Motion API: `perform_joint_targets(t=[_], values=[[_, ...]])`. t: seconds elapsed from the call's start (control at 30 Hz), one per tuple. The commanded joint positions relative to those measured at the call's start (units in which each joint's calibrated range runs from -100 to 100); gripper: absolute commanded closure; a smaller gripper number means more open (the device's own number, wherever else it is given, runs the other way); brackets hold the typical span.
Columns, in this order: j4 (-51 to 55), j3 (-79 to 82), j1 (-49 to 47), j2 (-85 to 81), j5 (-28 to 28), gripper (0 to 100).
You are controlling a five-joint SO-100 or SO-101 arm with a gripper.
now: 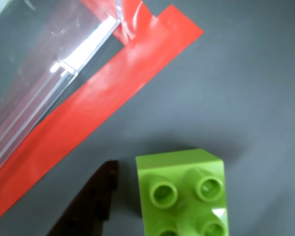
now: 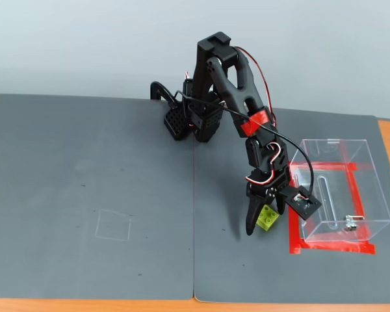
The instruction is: Pick the green lego block and place it into the transparent box
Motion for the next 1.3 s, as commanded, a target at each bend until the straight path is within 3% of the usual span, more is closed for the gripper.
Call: perform_joint_targets(t=[0.0, 0.43, 1.0, 1.27], values=[[-0.1, -1.5, -0.1, 0.1, 0.2, 55], [0.5, -1.3, -0.3, -0.2, 0.2, 56], [0.7, -1.4, -0.4, -1.0, -2.5, 76], [0.8, -1.3, -0.3, -2.7, -2.5, 77]])
